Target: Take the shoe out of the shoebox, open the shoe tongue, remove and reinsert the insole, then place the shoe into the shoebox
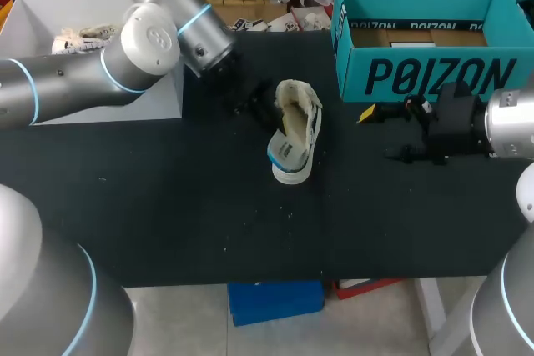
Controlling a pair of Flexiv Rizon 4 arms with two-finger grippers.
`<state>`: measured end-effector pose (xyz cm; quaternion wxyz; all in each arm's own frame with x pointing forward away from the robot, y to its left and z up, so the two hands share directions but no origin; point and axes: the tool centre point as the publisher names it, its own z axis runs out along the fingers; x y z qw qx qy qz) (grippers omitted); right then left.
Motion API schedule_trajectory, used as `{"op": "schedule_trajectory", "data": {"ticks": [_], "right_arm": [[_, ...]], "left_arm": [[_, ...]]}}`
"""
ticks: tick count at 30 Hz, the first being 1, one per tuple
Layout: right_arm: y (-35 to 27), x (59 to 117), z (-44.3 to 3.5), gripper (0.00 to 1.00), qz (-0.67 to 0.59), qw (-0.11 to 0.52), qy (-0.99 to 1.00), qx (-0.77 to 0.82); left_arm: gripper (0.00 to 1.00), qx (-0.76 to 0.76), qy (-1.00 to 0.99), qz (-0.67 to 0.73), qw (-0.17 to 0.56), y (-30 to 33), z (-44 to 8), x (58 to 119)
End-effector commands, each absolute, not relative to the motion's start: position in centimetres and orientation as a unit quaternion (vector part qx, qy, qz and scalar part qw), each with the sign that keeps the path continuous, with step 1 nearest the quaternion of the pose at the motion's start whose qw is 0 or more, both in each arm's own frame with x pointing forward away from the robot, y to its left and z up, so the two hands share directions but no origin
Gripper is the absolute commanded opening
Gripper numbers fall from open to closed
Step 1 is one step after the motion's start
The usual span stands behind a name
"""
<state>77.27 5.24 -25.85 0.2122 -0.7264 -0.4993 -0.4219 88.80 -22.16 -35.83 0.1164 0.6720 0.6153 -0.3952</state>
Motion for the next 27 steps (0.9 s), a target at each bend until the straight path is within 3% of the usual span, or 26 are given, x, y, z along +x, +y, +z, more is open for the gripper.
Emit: {"op": "schedule_trajectory", "data": {"ticks": [1,3,6,7,8,10,15,18,21,22,25,27], "right_arm": [[5.3,77.3,-25.8,1.0,-0.421,0.212,-0.499,-0.727],[5.3,77.3,-25.8,1.0,-0.421,0.212,-0.499,-0.727],[5.3,77.3,-25.8,1.0,-0.421,0.212,-0.499,-0.727],[5.3,77.3,-25.8,1.0,-0.421,0.212,-0.499,-0.727],[5.3,77.3,-25.8,1.0,-0.421,0.212,-0.499,-0.727],[5.3,77.3,-25.8,1.0,-0.421,0.212,-0.499,-0.727],[5.3,77.3,-25.8,1.0,-0.421,0.212,-0.499,-0.727],[5.3,77.3,-25.8,1.0,-0.421,0.212,-0.499,-0.727],[5.3,77.3,-25.8,1.0,-0.421,0.212,-0.499,-0.727],[5.3,77.3,-25.8,1.0,-0.421,0.212,-0.499,-0.727],[5.3,77.3,-25.8,1.0,-0.421,0.212,-0.499,-0.727],[5.3,77.3,-25.8,1.0,-0.421,0.212,-0.499,-0.727]], "left_arm": [[0.0,0.673,0.619,-0.388,0.114,-22.8,-36.1,89.3],[0.33,0.673,0.62,-0.388,0.114,-22.9,-36.1,89.3],[0.49,0.674,0.619,-0.387,0.114,-23.0,-35.7,88.8],[0.66,0.676,0.617,-0.386,0.114,-23.0,-35.6,88.6],[0.73,0.677,0.616,-0.386,0.113,-23.0,-35.4,88.4],[0.78,0.681,0.614,-0.383,0.111,-22.8,-35.1,87.8],[0.81,0.693,0.604,-0.379,0.106,-22.5,-34.2,86.1],[0.77,0.698,0.6,-0.376,0.106,-22.2,-33.6,85.0],[0.64,0.702,0.597,-0.376,0.099,-22.1,-33.6,84.3],[0.5,0.703,0.597,-0.377,0.091,-22.0,-33.7,84.0],[0.29,0.704,0.598,-0.375,0.077,-21.8,-34.1,83.6],[0.3,0.704,0.601,-0.373,0.066,-21.7,-34.4,83.5]]}}
